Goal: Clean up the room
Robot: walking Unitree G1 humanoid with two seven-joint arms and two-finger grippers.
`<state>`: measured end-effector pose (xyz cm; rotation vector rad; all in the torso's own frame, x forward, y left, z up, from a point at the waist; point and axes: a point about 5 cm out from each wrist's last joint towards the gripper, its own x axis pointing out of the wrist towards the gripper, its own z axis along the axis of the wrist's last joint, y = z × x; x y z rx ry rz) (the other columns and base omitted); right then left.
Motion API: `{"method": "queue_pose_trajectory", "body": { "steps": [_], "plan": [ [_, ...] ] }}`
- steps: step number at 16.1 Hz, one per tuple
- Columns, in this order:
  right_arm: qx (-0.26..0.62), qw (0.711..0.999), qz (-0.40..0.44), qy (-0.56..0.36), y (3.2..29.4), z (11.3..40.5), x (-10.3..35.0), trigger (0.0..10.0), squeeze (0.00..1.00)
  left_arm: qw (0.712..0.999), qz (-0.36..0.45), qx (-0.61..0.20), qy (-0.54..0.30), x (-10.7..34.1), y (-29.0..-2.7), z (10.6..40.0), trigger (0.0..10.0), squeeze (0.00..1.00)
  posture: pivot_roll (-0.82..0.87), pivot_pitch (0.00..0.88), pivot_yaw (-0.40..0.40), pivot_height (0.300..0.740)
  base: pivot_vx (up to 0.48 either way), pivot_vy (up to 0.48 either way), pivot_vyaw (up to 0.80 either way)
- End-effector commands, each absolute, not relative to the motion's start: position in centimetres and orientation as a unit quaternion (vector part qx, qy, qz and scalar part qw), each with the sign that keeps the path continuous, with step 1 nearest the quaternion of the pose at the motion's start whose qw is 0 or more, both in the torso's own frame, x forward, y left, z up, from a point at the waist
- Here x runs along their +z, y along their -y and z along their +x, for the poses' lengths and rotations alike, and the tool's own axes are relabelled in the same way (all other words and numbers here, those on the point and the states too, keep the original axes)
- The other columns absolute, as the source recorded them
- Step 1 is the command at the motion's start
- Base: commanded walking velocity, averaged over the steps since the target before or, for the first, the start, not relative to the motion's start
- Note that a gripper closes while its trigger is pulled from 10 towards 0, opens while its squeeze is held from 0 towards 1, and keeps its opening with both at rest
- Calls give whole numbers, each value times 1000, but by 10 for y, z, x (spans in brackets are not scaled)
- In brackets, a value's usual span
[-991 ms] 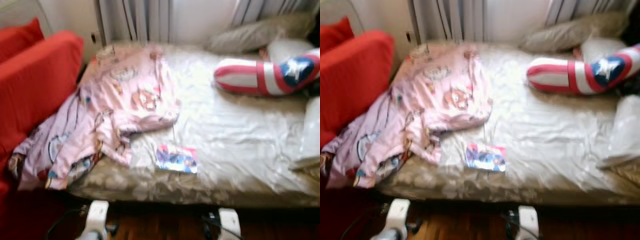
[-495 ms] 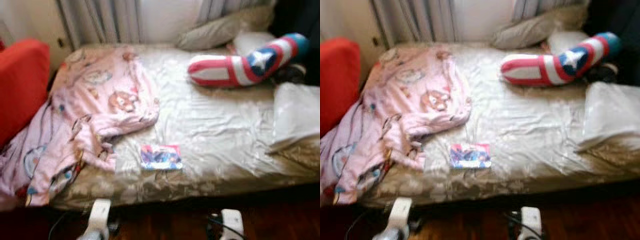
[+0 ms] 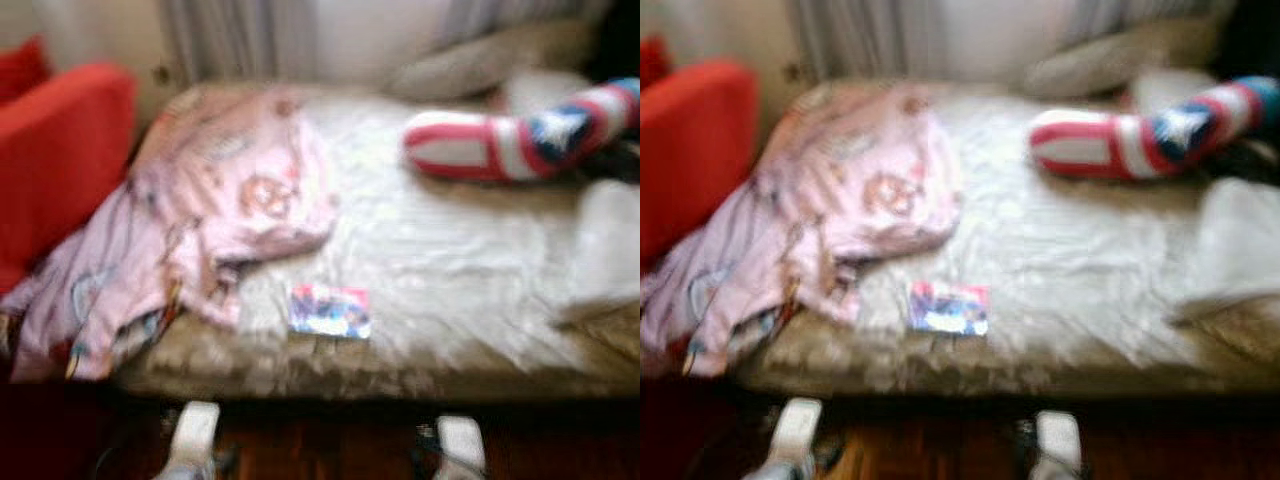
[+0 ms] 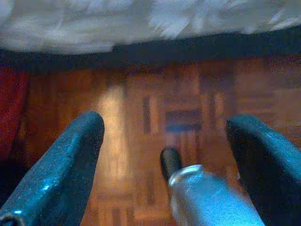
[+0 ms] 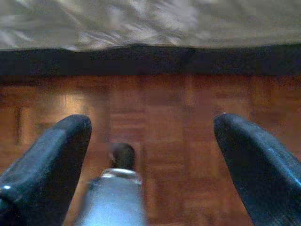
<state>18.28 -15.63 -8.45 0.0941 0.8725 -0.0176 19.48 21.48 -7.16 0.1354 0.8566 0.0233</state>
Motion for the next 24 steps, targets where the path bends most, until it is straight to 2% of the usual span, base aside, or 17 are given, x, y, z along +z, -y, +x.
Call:
{"method": "queue_pose_trajectory", "body": {
  "steps": [1,12,24],
  "plan": [
    [-21,901,47,-431,164,177,-87,10000,0,905,69,-1,-420,-73,-208,196,10000,0,29,79,-20,740,0,-285,0],
    [-17,901,38,-432,166,178,-87,10000,0,906,69,-7,-417,-73,-203,198,10000,0,23,89,-20,740,0,-286,0],
    [-20,905,47,-423,166,180,-85,10000,0,906,70,-7,-418,-72,-209,197,10000,0,19,99,-13,740,0,-286,0]
  ]
}}
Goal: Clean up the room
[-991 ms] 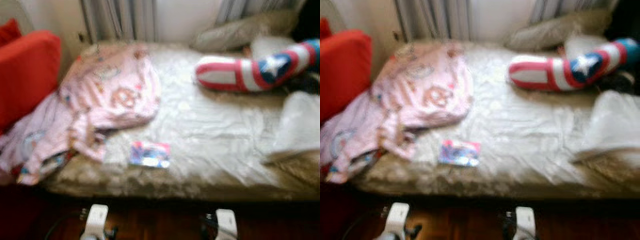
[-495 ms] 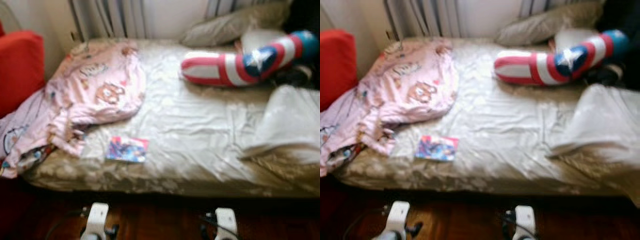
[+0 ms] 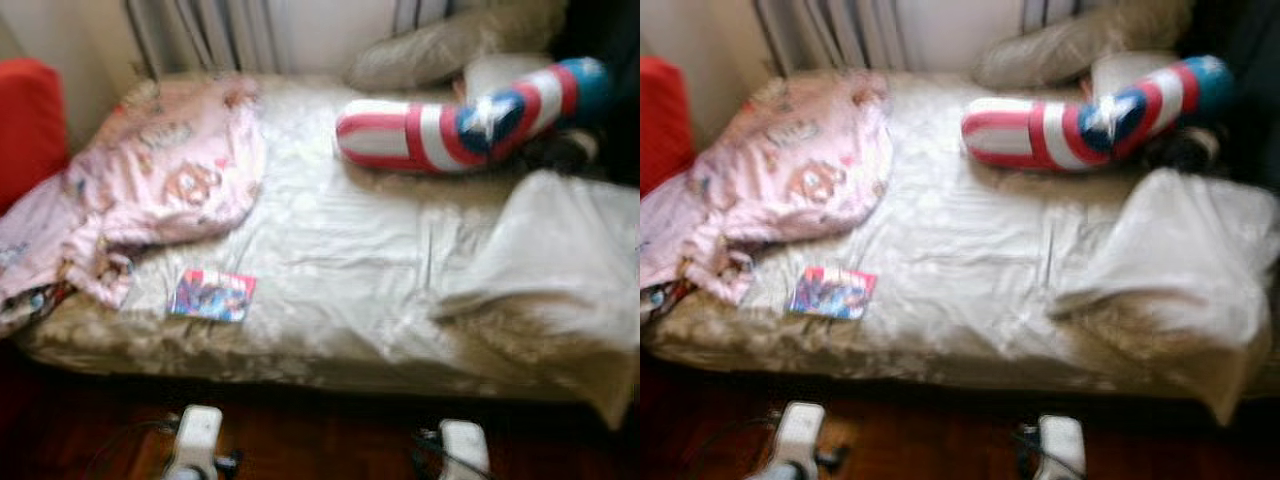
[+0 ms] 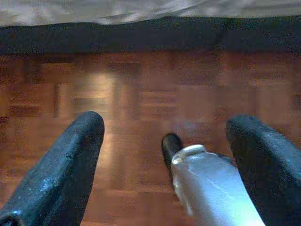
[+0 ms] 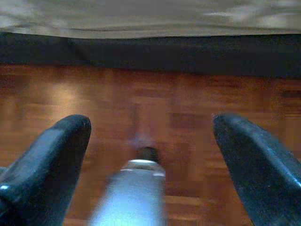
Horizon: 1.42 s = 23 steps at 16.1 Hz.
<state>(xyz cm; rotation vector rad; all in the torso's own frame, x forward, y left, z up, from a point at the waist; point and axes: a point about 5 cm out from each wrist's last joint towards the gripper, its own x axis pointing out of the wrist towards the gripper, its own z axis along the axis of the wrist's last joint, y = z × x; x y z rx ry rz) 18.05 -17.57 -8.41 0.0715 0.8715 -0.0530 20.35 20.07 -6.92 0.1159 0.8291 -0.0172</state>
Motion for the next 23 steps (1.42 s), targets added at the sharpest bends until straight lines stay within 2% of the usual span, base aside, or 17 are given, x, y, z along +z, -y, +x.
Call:
{"method": "queue_pose_trajectory", "body": {
  "steps": [1,14,17,21,23],
  "plan": [
    [-20,905,47,-423,166,180,-85,10000,0,906,70,-6,-418,-72,-210,197,10000,0,16,100,-13,740,0,-285,0],
    [-17,903,43,-427,168,176,-87,10000,0,905,59,-14,-420,-75,-199,195,10000,0,19,35,-19,740,0,-286,0],
    [-15,902,43,-429,166,175,-88,10000,0,904,51,-11,-424,-76,-202,191,10000,0,16,18,-15,740,0,0,0],
    [-21,902,50,-429,166,175,-87,10000,0,904,48,-11,-424,-76,-203,190,10000,0,10,53,-14,740,0,0,0],
    [-19,900,58,-431,166,175,-88,10000,0,903,46,-9,-427,-77,-206,188,10000,0,13,71,-17,740,0,0,-766]
  ]
}}
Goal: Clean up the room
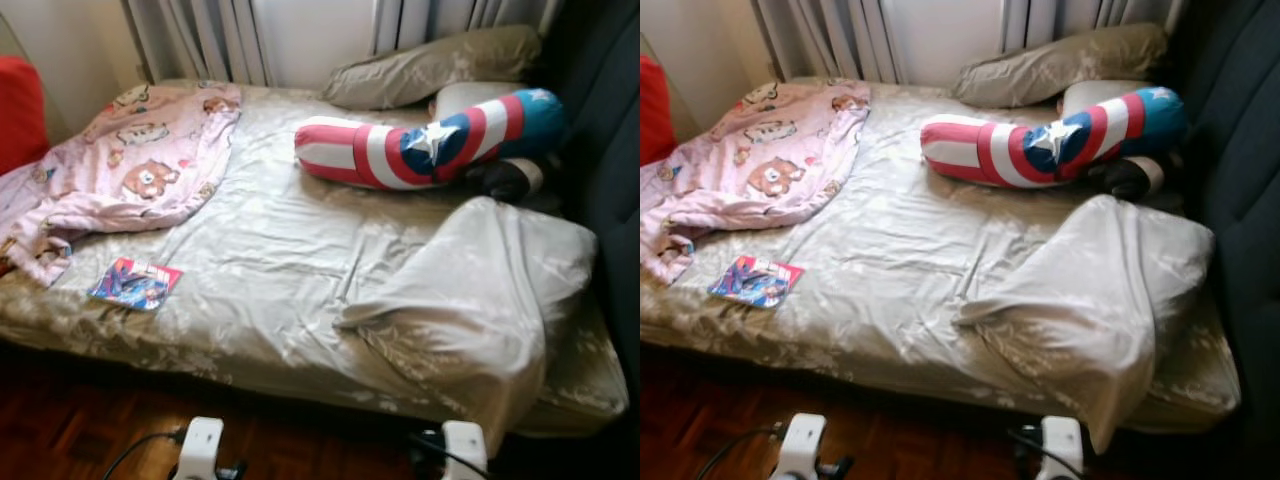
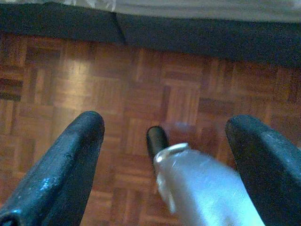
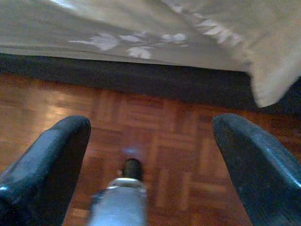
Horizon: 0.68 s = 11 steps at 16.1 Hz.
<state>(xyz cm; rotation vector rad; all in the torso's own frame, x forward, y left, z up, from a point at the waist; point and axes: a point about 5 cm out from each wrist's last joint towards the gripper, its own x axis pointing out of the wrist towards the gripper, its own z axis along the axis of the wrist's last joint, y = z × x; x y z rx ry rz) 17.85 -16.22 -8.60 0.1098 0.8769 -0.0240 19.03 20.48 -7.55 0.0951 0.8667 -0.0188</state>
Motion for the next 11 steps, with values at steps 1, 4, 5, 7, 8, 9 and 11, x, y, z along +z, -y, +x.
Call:
{"method": "queue_pose_trajectory", "body": {
  "steps": [1,4,5,7,8,9,11],
  "plan": [
    [-18,900,55,-431,166,175,-87,10000,0,903,44,-7,-427,-77,-207,188,10000,0,13,73,-18,740,0,0,-750],
    [-18,901,55,-431,166,176,-87,10000,0,907,32,2,-420,-75,-215,188,10000,0,16,85,-20,740,0,0,-750],
    [-18,901,55,-429,166,177,-87,10000,0,909,29,-1,-416,-74,-214,189,10000,0,16,86,-20,740,0,0,-750],
    [-17,902,55,-428,165,178,-86,10000,0,910,30,-6,-413,-74,-206,192,10000,0,16,93,-20,740,0,0,-750],
    [-17,902,55,-428,165,178,-86,10000,0,910,34,-15,-412,-74,-197,195,10000,0,16,93,-21,740,0,0,-750],
    [-17,902,55,-428,165,178,-86,10000,0,911,40,-17,-410,-73,-194,198,10000,0,16,95,-21,740,0,-255,-750],
    [-16,903,53,-427,166,179,-86,10000,0,911,42,-19,-409,-73,-190,200,10000,0,18,96,-22,740,0,-382,-750]
  ]
}}
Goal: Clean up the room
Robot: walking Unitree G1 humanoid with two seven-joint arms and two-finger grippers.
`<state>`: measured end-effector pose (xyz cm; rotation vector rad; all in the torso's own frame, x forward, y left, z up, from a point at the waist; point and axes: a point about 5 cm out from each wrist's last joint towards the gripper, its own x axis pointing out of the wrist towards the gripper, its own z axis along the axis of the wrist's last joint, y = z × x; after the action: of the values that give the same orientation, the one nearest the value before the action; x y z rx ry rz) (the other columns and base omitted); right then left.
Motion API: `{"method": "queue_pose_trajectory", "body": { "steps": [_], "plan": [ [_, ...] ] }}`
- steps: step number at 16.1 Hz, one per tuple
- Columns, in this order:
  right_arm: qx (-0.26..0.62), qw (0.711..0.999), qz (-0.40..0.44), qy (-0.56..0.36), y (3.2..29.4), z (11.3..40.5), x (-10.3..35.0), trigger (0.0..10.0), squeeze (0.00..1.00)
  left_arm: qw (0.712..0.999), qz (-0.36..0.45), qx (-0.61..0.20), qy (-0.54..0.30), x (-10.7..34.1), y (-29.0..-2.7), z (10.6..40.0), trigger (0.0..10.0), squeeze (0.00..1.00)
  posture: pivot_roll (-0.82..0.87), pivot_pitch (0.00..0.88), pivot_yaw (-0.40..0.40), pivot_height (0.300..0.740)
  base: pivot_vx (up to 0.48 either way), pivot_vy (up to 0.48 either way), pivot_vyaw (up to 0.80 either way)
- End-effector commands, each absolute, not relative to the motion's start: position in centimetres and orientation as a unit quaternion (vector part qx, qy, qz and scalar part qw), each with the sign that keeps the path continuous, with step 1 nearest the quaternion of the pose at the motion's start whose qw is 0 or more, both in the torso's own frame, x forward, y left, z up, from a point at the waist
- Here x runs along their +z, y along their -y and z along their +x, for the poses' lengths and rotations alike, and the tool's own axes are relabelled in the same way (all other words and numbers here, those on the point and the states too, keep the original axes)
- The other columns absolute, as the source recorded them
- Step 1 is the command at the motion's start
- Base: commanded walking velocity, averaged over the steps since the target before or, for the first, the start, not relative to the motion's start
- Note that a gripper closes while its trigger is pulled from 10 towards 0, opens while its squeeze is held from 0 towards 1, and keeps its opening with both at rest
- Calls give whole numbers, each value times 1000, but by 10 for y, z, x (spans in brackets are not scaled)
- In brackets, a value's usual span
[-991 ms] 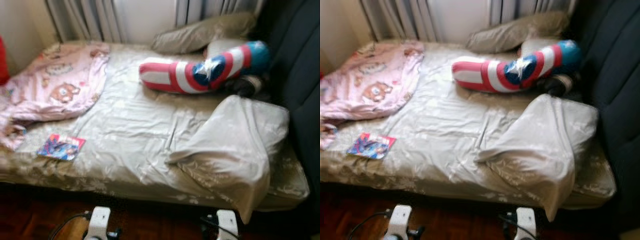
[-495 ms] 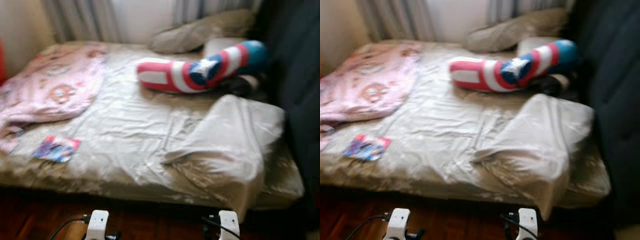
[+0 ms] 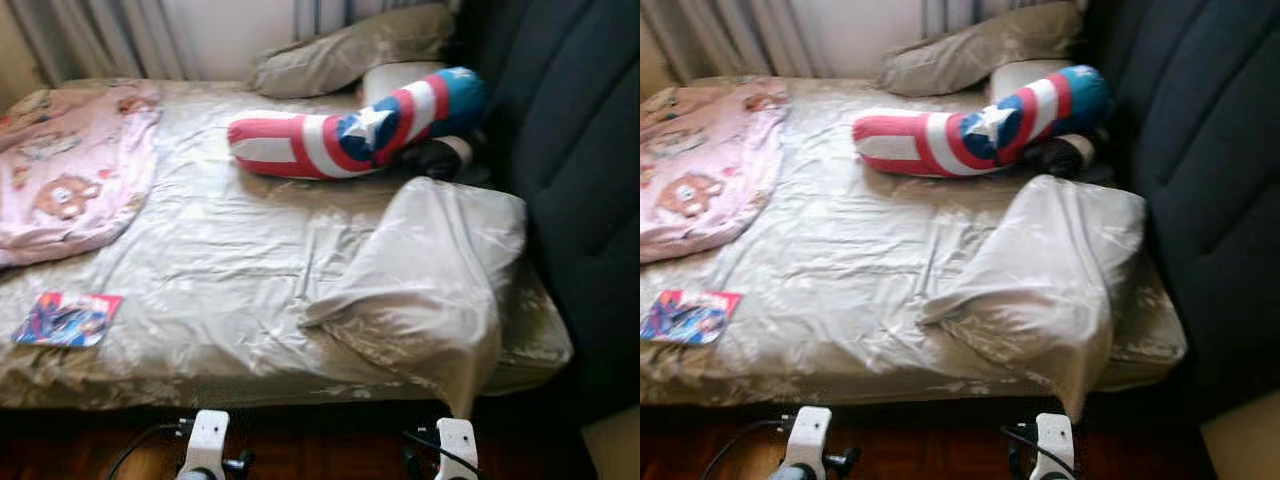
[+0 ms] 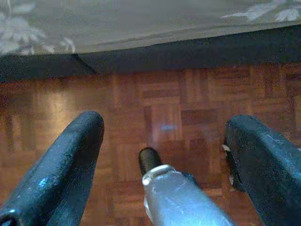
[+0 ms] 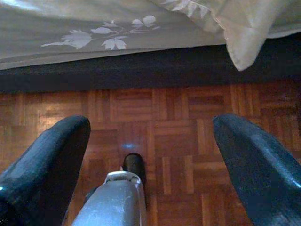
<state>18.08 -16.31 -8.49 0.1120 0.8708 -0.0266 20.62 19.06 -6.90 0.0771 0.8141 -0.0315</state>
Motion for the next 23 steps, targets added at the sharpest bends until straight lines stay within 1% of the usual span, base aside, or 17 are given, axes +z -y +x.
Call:
{"method": "queue_pose_trajectory", "body": {
  "steps": [1,3,6,9,13,17,23],
  "plan": [
    [-21,905,54,-421,166,180,-85,10000,0,912,40,-18,-408,-73,-187,201,10000,0,18,97,-22,740,0,-390,0],
    [-20,906,56,-418,167,180,-85,10000,0,913,38,-16,-407,-73,-187,201,10000,0,21,96,-25,740,0,-144,0],
    [-19,906,56,-419,167,180,-85,10000,0,913,39,-7,-406,-73,-197,198,10000,0,20,94,-27,740,0,0,0],
    [-19,906,55,-420,167,179,-85,10000,0,913,45,-8,-406,-72,-198,198,10000,0,22,92,-30,740,0,0,0],
    [-19,905,55,-421,168,179,-85,10000,0,912,50,-9,-407,-73,-197,198,10000,0,22,92,-32,740,0,-300,0],
    [-18,906,57,-420,167,180,-85,10000,0,911,49,-9,-409,-74,-196,197,10000,0,22,92,-33,740,0,-308,-709],
    [-18,907,59,-416,167,179,-85,10000,0,910,47,-3,-412,-74,-199,195,10000,0,22,97,-33,740,0,0,0]
  ]
}}
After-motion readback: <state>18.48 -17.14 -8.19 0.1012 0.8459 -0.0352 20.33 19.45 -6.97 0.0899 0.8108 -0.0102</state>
